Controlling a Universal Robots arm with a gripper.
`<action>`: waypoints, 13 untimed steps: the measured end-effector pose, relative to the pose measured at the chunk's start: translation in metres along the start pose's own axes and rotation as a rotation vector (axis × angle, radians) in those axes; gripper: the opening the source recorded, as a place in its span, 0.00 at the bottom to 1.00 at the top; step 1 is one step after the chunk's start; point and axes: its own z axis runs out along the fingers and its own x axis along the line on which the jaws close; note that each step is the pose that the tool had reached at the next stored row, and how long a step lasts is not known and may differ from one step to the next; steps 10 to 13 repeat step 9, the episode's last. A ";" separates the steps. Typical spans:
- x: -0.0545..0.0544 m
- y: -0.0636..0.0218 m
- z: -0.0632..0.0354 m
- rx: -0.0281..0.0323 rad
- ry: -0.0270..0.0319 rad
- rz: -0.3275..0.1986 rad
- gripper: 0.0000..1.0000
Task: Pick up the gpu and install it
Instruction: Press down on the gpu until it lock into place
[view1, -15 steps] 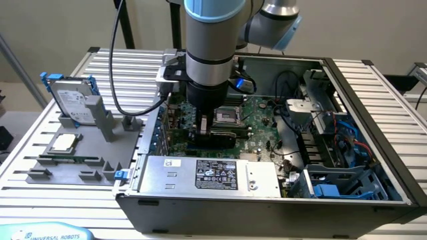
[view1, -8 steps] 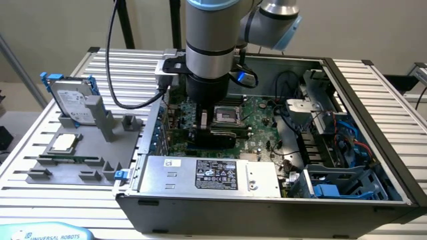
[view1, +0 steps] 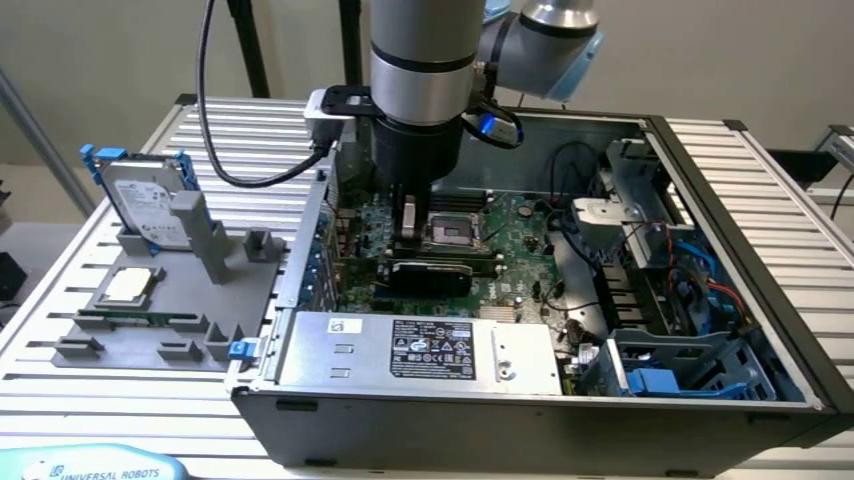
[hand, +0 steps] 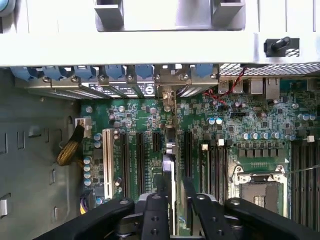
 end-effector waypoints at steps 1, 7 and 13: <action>0.000 0.0000 0.0000 0.0001 -0.0002 0.000 0.19; 0.000 0.0000 -0.0001 0.0000 -0.0010 0.000 0.11; 0.000 0.0000 -0.0001 -0.0001 -0.0012 0.000 0.11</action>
